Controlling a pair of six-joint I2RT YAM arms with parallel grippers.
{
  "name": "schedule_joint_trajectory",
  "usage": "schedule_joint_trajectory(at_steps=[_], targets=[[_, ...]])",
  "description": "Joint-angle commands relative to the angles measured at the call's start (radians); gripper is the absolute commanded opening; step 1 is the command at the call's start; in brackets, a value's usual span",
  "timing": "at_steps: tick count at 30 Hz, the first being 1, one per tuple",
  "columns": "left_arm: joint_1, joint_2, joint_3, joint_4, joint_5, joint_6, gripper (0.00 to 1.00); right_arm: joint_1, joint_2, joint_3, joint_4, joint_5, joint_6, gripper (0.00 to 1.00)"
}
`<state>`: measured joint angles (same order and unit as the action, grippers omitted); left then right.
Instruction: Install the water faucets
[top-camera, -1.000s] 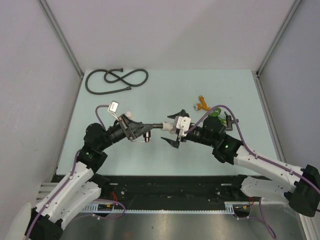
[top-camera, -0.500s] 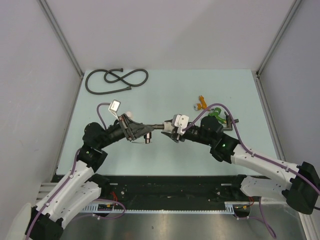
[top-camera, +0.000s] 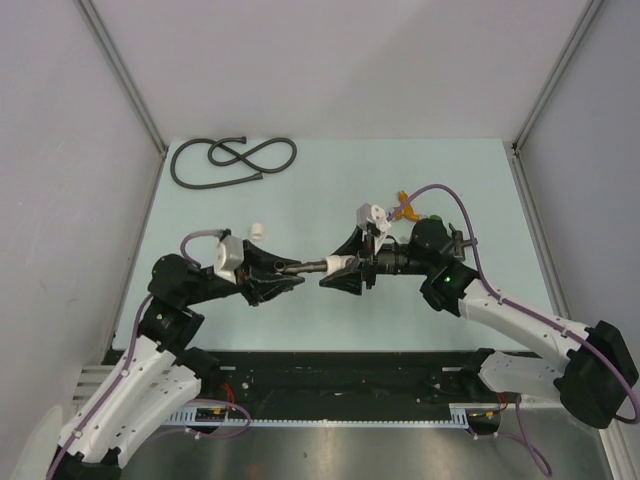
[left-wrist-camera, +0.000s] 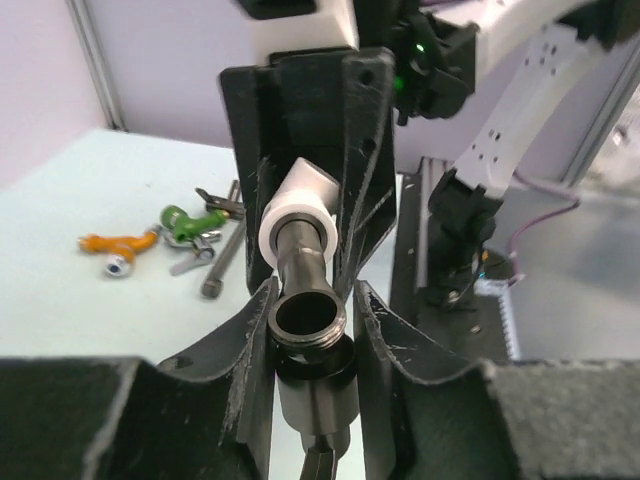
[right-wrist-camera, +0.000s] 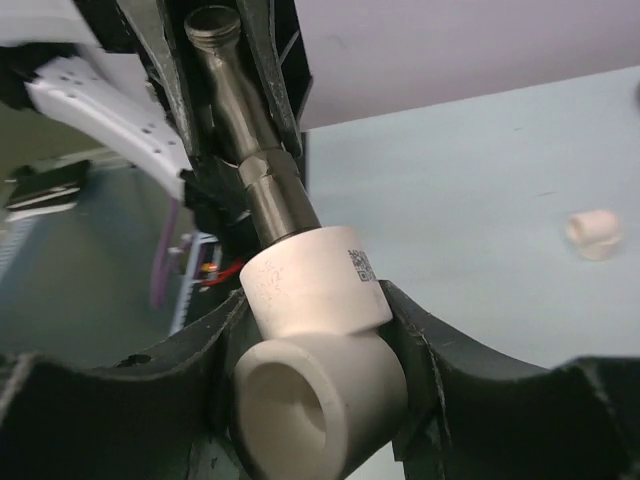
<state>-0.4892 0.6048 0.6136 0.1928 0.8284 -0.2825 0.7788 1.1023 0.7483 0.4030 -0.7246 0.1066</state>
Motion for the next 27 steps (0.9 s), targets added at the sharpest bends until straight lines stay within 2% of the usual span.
schedule_joint_trajectory(at_steps=[1, 6, 10, 13, 14, 15, 17, 18, 20, 21, 23, 24, 26, 27], targets=[[0.006, -0.100, -0.029, -0.079, 0.110, 0.501, 0.08, -0.079, 0.039, 0.065, 0.142, -0.196, 0.316, 0.00], [-0.005, -0.177, -0.029, -0.246, 0.208, 0.799, 0.09, -0.108, 0.157, 0.083, 0.247, -0.317, 0.557, 0.00], [-0.008, -0.201, -0.034, -0.292, 0.239, 0.873, 0.10, -0.108, 0.221, 0.083, 0.399, -0.378, 0.709, 0.00], [-0.011, -0.207, -0.034, -0.299, 0.242, 0.872, 0.10, -0.118, 0.235, 0.082, 0.415, -0.384, 0.732, 0.01], [-0.011, -0.208, -0.032, -0.299, 0.239, 0.867, 0.09, -0.122, 0.231, 0.083, 0.404, -0.377, 0.725, 0.05], [-0.011, -0.209, -0.031, -0.293, 0.233, 0.840, 0.09, -0.131, 0.225, 0.083, 0.390, -0.371, 0.711, 0.18], [-0.011, -0.208, -0.031, -0.253, 0.184, 0.772, 0.08, -0.142, 0.189, 0.083, 0.320, -0.339, 0.639, 0.33], [-0.011, -0.206, -0.031, -0.239, 0.167, 0.700, 0.08, -0.148, 0.174, 0.083, 0.292, -0.326, 0.609, 0.48], [-0.011, -0.203, -0.032, -0.202, 0.114, 0.619, 0.06, -0.168, 0.122, 0.083, 0.206, -0.282, 0.509, 0.60], [-0.009, -0.200, -0.032, -0.196, 0.088, 0.512, 0.06, -0.174, 0.099, 0.082, 0.177, -0.263, 0.474, 0.70], [-0.011, -0.192, -0.035, -0.120, -0.005, 0.387, 0.02, -0.191, 0.036, 0.083, 0.077, -0.186, 0.354, 0.78], [-0.011, -0.189, -0.037, -0.107, -0.044, 0.256, 0.01, -0.194, 0.015, 0.086, 0.045, -0.155, 0.313, 0.83], [-0.011, -0.180, -0.038, -0.078, -0.135, 0.131, 0.00, -0.199, -0.027, 0.086, -0.035, -0.066, 0.199, 0.87], [-0.011, -0.177, -0.041, -0.069, -0.197, 0.020, 0.00, -0.197, -0.065, 0.085, -0.080, -0.032, 0.161, 0.88]])
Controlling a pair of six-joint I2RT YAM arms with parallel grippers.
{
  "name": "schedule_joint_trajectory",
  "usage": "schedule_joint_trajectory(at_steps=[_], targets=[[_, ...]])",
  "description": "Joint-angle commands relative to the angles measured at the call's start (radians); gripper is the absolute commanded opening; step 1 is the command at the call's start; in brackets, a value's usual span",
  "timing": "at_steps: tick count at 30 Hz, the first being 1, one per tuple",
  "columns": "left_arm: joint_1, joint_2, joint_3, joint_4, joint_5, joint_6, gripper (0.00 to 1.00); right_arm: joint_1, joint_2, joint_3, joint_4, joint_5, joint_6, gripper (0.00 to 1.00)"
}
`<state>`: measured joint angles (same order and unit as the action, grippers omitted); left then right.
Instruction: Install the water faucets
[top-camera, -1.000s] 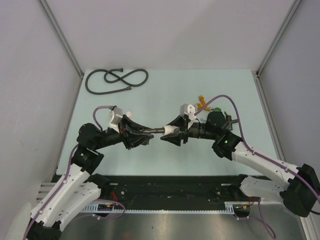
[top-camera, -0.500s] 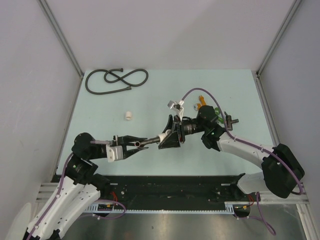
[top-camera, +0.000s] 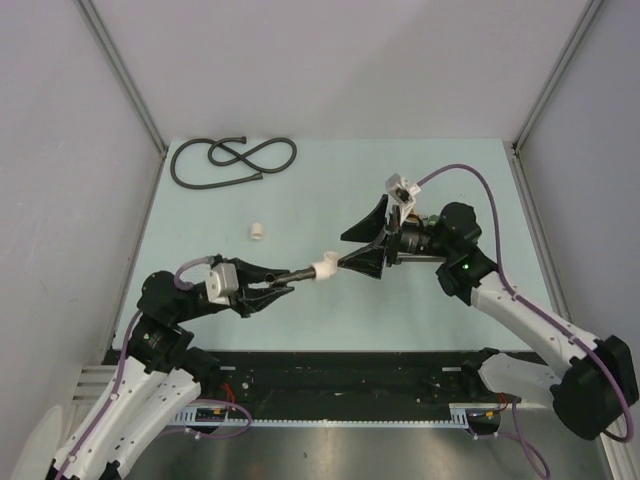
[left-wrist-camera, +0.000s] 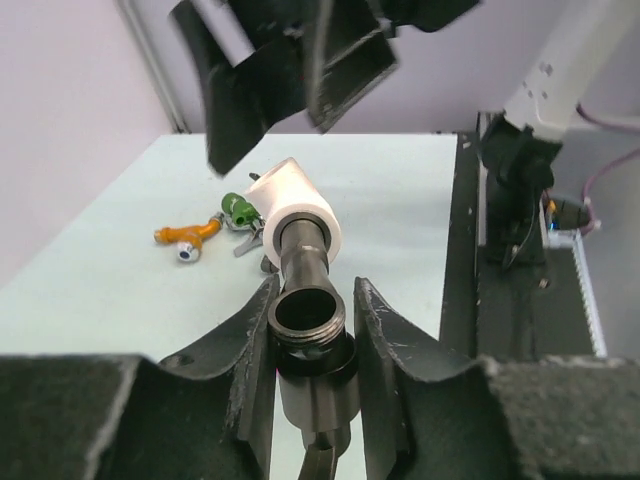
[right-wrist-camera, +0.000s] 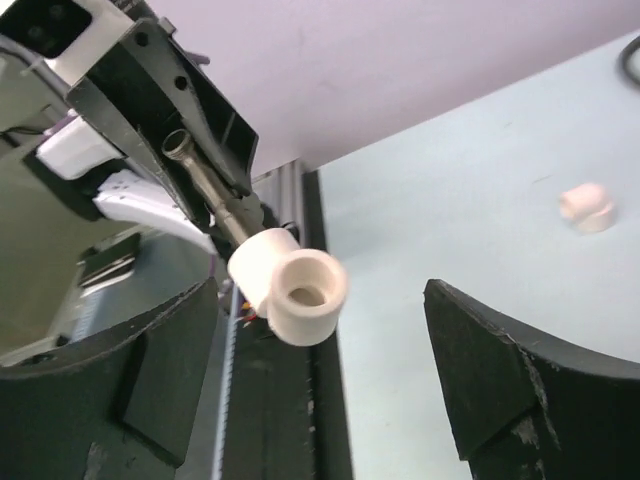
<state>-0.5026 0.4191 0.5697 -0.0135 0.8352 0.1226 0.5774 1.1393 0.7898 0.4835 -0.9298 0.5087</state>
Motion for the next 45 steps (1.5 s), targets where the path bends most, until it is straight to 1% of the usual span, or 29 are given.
schedule_joint_trajectory(at_steps=[1, 2, 3, 4, 5, 7, 8, 9, 10, 12, 16, 18, 24, 25, 28, 31, 32, 34, 35, 36, 37, 38, 39, 40, 41, 42, 43, 45], targets=[[0.003, 0.018, -0.002, 0.154, -0.237, -0.441, 0.00, 0.007, -0.124, 0.043, -0.178, 0.222, -0.277, 0.89], [0.003, 0.024, -0.004, 0.159, -0.264, -0.543, 0.00, 0.013, -0.142, 0.043, -0.196, 0.244, -0.359, 0.90], [0.003, 0.030, -0.002, 0.159, -0.315, -0.589, 0.00, 0.022, -0.173, 0.045, -0.233, 0.265, -0.402, 0.90], [0.003, 0.044, -0.002, 0.164, -0.329, -0.628, 0.00, 0.035, -0.188, 0.043, -0.249, 0.311, -0.456, 0.91], [0.003, 0.052, -0.004, 0.171, -0.338, -0.706, 0.00, 0.073, -0.199, 0.037, -0.264, 0.337, -0.546, 0.91], [0.003, 0.075, -0.014, 0.196, -0.372, -0.794, 0.00, 0.122, -0.225, 0.029, -0.295, 0.415, -0.649, 0.92], [0.003, 0.086, -0.016, 0.202, -0.378, -0.870, 0.00, 0.178, -0.231, 0.016, -0.299, 0.449, -0.695, 0.92], [0.003, 0.096, -0.017, 0.207, -0.375, -0.900, 0.00, 0.214, -0.239, 0.006, -0.299, 0.485, -0.793, 0.92], [0.003, 0.122, -0.016, 0.213, -0.367, -0.925, 0.00, 0.245, -0.239, 0.000, -0.296, 0.561, -0.830, 0.93], [0.003, 0.147, -0.014, 0.219, -0.357, -0.989, 0.00, 0.330, -0.234, -0.014, -0.293, 0.621, -0.931, 0.93], [0.004, 0.196, -0.021, 0.280, -0.311, -1.078, 0.00, 0.418, -0.167, -0.014, -0.298, 0.768, -1.036, 0.93], [0.004, 0.211, -0.024, 0.305, -0.301, -1.127, 0.00, 0.449, -0.144, -0.014, -0.298, 0.810, -1.062, 0.93], [0.004, 0.225, -0.016, 0.352, -0.289, -1.178, 0.00, 0.473, -0.072, -0.014, -0.301, 0.927, -1.102, 0.89], [0.004, 0.227, -0.017, 0.359, -0.288, -1.183, 0.00, 0.476, -0.066, -0.014, -0.299, 0.971, -1.105, 0.88], [0.004, 0.234, -0.018, 0.382, -0.268, -1.207, 0.00, 0.481, -0.032, -0.014, -0.286, 1.032, -1.098, 0.82], [0.004, 0.241, -0.021, 0.409, -0.246, -1.215, 0.00, 0.480, -0.023, -0.014, -0.273, 1.017, -1.075, 0.68], [0.004, 0.239, -0.022, 0.415, -0.242, -1.218, 0.00, 0.480, -0.024, -0.014, -0.270, 1.002, -1.064, 0.57], [0.004, 0.244, -0.019, 0.431, -0.222, -1.197, 0.00, 0.480, -0.035, -0.014, -0.260, 0.943, -1.026, 0.42], [0.004, 0.247, -0.016, 0.431, -0.214, -1.181, 0.00, 0.473, -0.039, -0.012, -0.257, 0.904, -1.010, 0.25], [0.004, 0.247, -0.005, 0.428, -0.206, -1.161, 0.00, 0.463, -0.045, -0.014, -0.253, 0.867, -0.995, 0.17], [0.004, 0.247, -0.001, 0.423, -0.191, -1.117, 0.00, 0.454, -0.062, -0.012, -0.250, 0.788, -0.948, 0.11], [0.004, 0.248, 0.008, 0.417, -0.180, -1.091, 0.00, 0.444, -0.070, -0.012, -0.247, 0.743, -0.926, 0.02], [0.004, 0.248, 0.027, 0.396, -0.171, -1.060, 0.01, 0.423, -0.078, -0.012, -0.246, 0.700, -0.899, 0.00], [0.004, 0.248, 0.036, 0.380, -0.156, -0.984, 0.01, 0.411, -0.093, -0.012, -0.243, 0.615, -0.850, 0.00], [0.004, 0.248, 0.048, 0.363, -0.154, -0.939, 0.02, 0.400, -0.099, -0.011, -0.231, 0.571, -0.817, 0.00], [0.004, 0.247, 0.067, 0.322, -0.153, -0.898, 0.02, 0.377, -0.104, -0.011, -0.224, 0.490, -0.791, 0.00], [0.004, 0.247, 0.074, 0.313, -0.131, -0.821, 0.02, 0.368, -0.113, -0.005, -0.220, 0.458, -0.739, 0.00], [0.004, 0.244, 0.084, 0.310, -0.104, -0.731, 0.03, 0.337, -0.116, 0.002, -0.206, 0.374, -0.687, 0.00]])
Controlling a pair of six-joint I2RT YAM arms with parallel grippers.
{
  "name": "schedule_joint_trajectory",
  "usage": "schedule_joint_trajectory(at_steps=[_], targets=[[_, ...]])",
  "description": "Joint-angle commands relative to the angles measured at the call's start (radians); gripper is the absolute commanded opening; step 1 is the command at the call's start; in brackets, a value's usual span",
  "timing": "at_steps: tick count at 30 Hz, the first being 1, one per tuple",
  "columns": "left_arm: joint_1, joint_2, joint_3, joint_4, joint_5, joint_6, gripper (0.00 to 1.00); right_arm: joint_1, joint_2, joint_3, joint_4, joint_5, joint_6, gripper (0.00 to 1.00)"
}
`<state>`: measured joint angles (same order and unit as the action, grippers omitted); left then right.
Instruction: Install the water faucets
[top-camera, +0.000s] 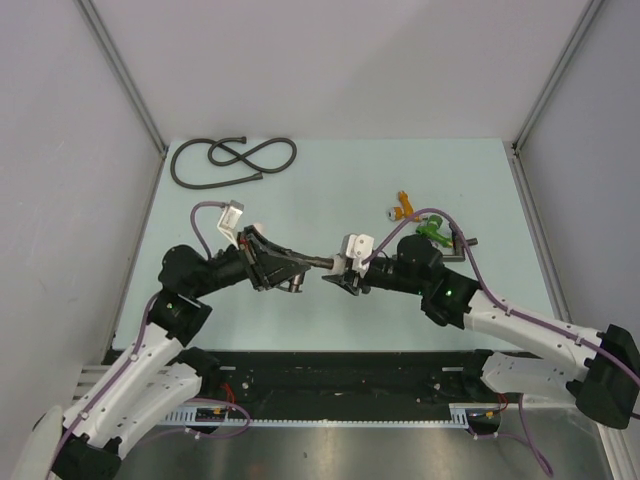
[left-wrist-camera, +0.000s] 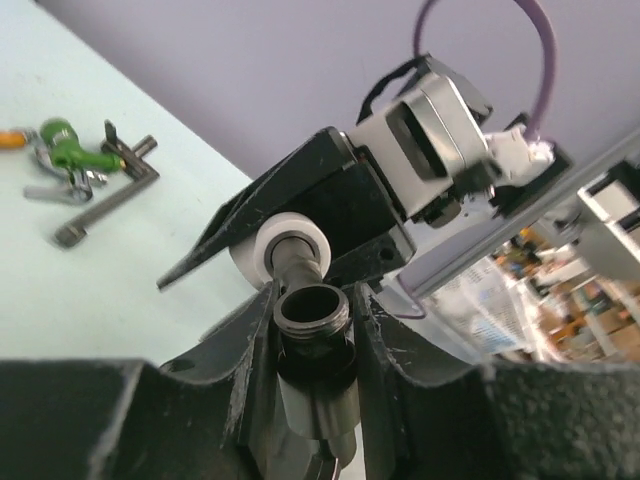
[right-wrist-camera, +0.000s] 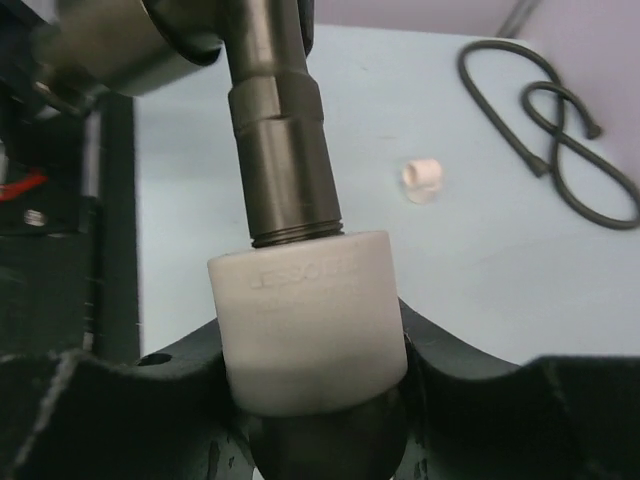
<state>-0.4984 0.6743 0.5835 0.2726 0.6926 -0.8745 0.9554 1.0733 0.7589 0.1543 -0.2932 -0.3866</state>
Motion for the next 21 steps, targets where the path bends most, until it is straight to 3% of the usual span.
schedule_joint_trajectory(at_steps=[1, 3, 7, 13, 17, 21], targets=[[-0.002, -0.018, 0.070, 0.020, 0.050, 0.361, 0.04, -0.056, -0.049, 0.043, 0.128, -0.294, 0.269, 0.00], [-0.003, -0.039, 0.062, 0.017, 0.093, 0.464, 0.04, -0.079, -0.046, 0.053, 0.148, -0.383, 0.339, 0.00], [-0.008, -0.093, 0.038, -0.007, 0.215, 0.826, 0.05, -0.165, -0.009, 0.069, 0.267, -0.550, 0.549, 0.00], [-0.019, -0.199, 0.042, -0.254, 0.358, 1.354, 0.09, -0.253, 0.120, 0.085, 0.467, -0.727, 0.965, 0.00], [-0.023, -0.246, 0.044, -0.389, 0.374, 1.512, 0.09, -0.265, 0.200, 0.086, 0.554, -0.777, 1.112, 0.00], [-0.023, -0.260, 0.047, -0.397, 0.335, 1.498, 0.08, -0.267, 0.224, 0.088, 0.581, -0.778, 1.145, 0.02]])
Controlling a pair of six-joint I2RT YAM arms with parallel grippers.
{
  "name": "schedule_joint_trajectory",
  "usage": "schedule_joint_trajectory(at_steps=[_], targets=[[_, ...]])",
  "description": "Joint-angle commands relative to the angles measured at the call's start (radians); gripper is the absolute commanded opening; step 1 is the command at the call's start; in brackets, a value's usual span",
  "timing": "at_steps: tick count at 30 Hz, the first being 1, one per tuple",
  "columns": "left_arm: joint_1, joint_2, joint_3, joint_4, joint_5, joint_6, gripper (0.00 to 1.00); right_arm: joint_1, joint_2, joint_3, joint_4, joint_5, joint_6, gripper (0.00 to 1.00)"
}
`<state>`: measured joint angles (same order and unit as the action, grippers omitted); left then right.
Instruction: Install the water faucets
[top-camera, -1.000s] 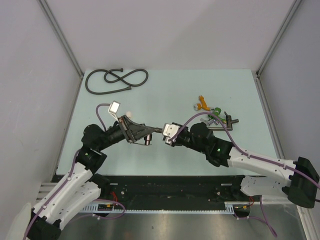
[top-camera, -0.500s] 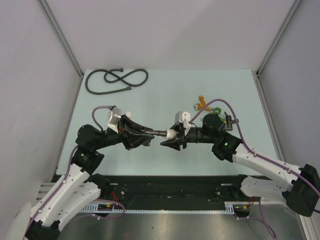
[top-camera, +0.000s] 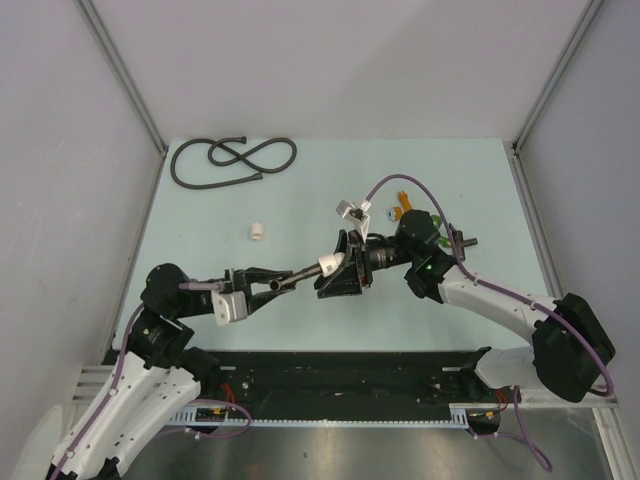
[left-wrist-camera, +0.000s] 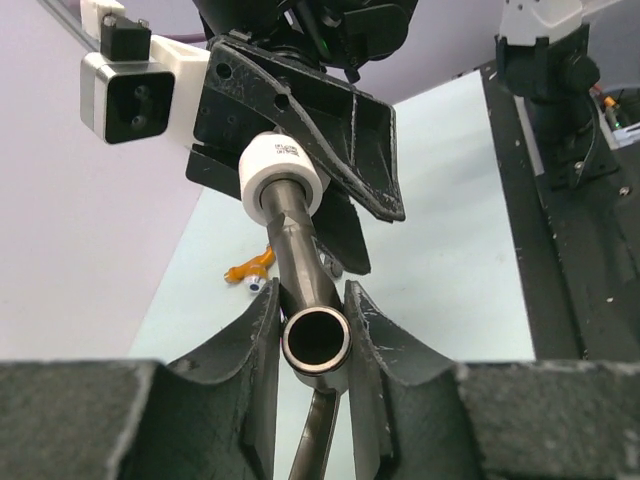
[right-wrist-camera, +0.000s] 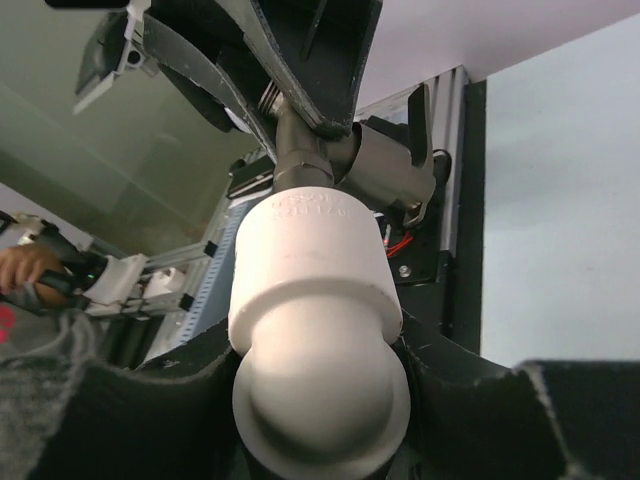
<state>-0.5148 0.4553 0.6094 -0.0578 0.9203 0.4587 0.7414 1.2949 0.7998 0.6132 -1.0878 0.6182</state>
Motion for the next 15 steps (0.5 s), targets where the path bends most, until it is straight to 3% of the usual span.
schedule_joint_trajectory(at_steps=[1, 6, 8, 10, 11, 13, 15], targets=[[-0.008, -0.041, 0.021, -0.062, 0.091, 0.144, 0.06, -0.054, -0.003, 0.047, 0.105, 0.022, 0.132, 0.06], [-0.008, -0.055, -0.014, 0.084, -0.001, -0.088, 0.00, -0.073, -0.037, 0.050, 0.005, 0.068, 0.057, 0.23], [-0.008, -0.067, -0.045, 0.169, -0.081, -0.179, 0.00, -0.082, -0.054, 0.050, -0.035, 0.077, 0.025, 0.40], [-0.008, -0.076, -0.056, 0.229, -0.199, -0.387, 0.00, -0.097, -0.075, 0.050, -0.088, 0.095, -0.014, 0.56], [-0.008, -0.073, -0.053, 0.233, -0.315, -0.520, 0.00, -0.103, -0.106, 0.050, -0.111, 0.124, -0.058, 0.60], [-0.007, -0.063, -0.046, 0.224, -0.388, -0.618, 0.00, -0.123, -0.137, 0.052, -0.183, 0.158, -0.118, 0.72], [-0.008, -0.052, -0.045, 0.225, -0.457, -0.771, 0.00, -0.135, -0.192, 0.050, -0.234, 0.221, -0.213, 0.78]])
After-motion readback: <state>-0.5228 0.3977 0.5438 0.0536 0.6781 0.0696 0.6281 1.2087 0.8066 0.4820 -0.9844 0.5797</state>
